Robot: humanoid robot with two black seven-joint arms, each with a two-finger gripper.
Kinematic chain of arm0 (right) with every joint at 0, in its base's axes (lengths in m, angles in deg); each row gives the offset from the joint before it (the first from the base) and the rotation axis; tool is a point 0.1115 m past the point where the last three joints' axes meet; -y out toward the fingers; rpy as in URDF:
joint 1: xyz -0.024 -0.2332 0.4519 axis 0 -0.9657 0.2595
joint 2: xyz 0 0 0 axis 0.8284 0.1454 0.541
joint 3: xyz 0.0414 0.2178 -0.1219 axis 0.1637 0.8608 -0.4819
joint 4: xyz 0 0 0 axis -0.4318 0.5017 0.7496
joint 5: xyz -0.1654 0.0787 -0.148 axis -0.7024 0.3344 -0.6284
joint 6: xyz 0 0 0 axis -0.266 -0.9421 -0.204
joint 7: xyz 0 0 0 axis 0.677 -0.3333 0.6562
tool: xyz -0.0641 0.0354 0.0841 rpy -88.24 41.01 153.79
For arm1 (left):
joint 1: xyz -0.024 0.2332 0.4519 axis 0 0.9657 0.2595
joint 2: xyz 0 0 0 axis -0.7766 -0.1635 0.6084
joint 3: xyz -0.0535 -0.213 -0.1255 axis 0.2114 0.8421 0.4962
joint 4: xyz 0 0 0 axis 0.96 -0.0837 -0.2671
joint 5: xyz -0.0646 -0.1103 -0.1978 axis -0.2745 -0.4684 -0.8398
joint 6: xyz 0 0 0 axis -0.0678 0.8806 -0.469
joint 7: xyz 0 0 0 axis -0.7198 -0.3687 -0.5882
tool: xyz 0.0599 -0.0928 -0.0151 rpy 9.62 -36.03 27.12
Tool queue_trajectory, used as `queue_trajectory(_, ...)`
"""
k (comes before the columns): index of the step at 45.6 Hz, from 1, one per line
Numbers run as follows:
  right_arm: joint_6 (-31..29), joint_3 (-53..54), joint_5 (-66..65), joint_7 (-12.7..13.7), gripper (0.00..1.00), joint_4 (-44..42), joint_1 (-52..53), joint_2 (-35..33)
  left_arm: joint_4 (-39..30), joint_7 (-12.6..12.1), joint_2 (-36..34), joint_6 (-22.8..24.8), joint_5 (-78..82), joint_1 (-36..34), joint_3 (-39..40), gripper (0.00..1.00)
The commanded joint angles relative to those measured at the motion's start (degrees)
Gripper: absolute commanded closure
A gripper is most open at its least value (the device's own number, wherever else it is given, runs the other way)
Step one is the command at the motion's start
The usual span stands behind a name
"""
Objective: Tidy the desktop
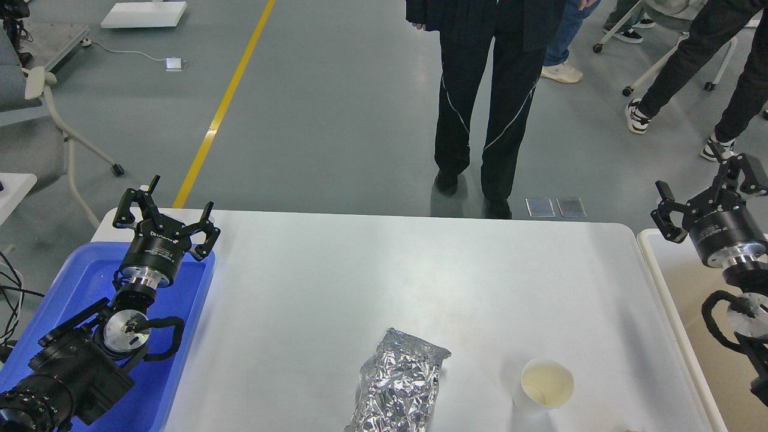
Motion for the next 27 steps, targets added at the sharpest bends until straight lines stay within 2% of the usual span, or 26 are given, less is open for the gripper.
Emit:
queue_trajectory(1,0.1,0.1,0.0,0.0,0.0,-1.0,0.1,0.0,0.0,0.0,0.0,0.0,0.0,0.0,0.0,0.0)
queue_trajectory(27,0.2,0.0,0.1,0.0,0.0,-2.1,-0.3,1.0,0.0,0.0,0.0,0.0,0.0,0.0,0.0,0.0)
